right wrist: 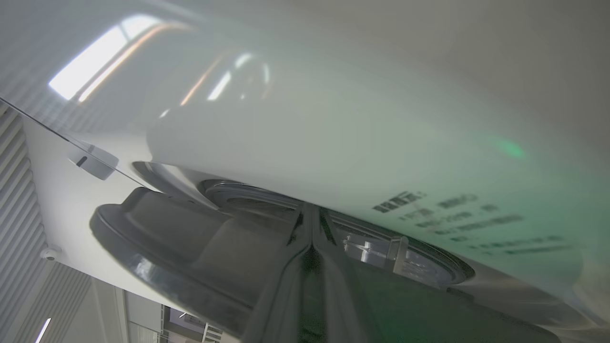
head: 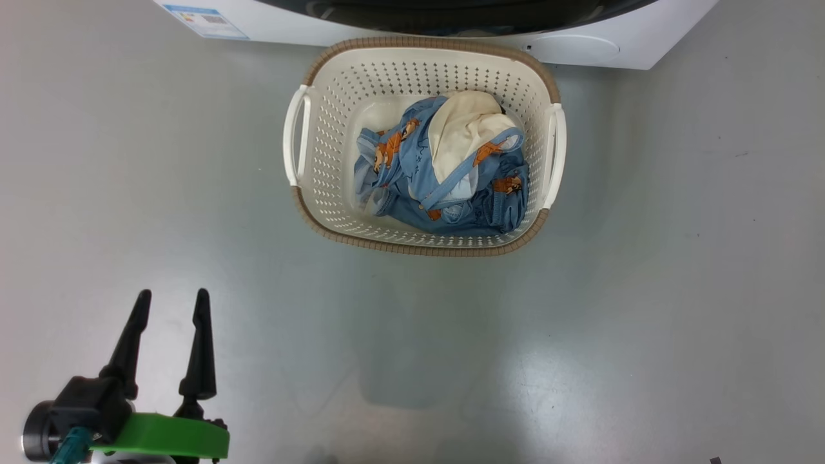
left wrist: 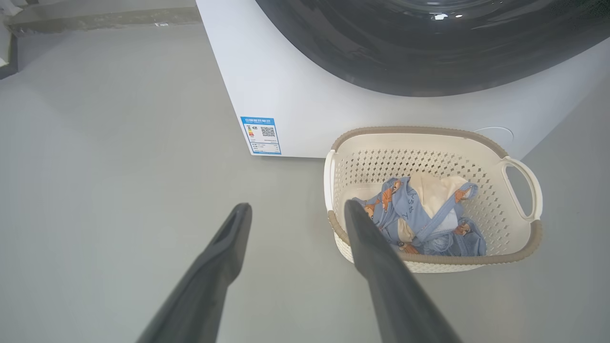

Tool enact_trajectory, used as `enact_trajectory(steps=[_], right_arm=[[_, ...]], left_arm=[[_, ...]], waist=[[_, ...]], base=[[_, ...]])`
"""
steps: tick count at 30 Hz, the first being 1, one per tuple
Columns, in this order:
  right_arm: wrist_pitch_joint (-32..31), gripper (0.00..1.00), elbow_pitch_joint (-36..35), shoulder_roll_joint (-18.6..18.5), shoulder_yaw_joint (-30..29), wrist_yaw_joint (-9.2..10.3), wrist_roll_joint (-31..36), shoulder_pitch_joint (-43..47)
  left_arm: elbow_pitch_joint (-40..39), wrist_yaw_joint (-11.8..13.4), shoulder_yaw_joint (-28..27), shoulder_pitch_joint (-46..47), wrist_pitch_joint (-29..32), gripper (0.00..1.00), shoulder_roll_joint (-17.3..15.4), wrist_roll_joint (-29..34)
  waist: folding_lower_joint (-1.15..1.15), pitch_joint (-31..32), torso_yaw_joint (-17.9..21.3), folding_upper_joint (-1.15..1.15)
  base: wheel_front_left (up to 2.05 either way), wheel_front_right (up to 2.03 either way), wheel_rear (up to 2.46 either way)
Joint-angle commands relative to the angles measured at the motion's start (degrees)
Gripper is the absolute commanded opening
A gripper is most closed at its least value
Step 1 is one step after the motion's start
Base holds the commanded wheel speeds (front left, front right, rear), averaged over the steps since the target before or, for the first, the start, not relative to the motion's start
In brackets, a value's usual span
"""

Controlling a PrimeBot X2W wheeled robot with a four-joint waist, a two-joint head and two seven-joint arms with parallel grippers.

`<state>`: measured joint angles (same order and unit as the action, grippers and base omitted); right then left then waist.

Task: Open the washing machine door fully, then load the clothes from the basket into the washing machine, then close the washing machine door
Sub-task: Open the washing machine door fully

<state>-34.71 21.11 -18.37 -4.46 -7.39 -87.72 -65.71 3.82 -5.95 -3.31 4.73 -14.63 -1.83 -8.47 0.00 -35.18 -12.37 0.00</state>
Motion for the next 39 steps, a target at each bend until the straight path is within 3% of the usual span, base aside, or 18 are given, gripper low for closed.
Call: enact_trajectory(steps=[1,22,39], right_arm=[[-0.06,0.00,-1.23,-0.17,0.51,-0.10,1.01,-1.16],[-0.29,0.00,2.58,-0.82,4.85,-0.10,1.05,-2.75],[-4.95,0.00,2.55,-0.48,8.49,-0.10,-0.78,-3.13]], left_arm=[[-0.83,0.51,-1.70,-0.16,-0.37,1.00,-1.05,-0.66],[-0.58,0.54,-0.98,-0.77,-0.37,1.00,-1.05,-0.53],[-0.20,1.18,-0.79,-0.19,-0.37,1.00,-1.05,-1.39]], waist=[[0.00,-0.01,0.01,0.00],[0.00,0.38,-0.36,0.00],[0.00,0.36,0.08,0.00]], base=[[0.00,0.00,0.00],[0.00,0.00,0.00],[0.00,0.00,0.00]])
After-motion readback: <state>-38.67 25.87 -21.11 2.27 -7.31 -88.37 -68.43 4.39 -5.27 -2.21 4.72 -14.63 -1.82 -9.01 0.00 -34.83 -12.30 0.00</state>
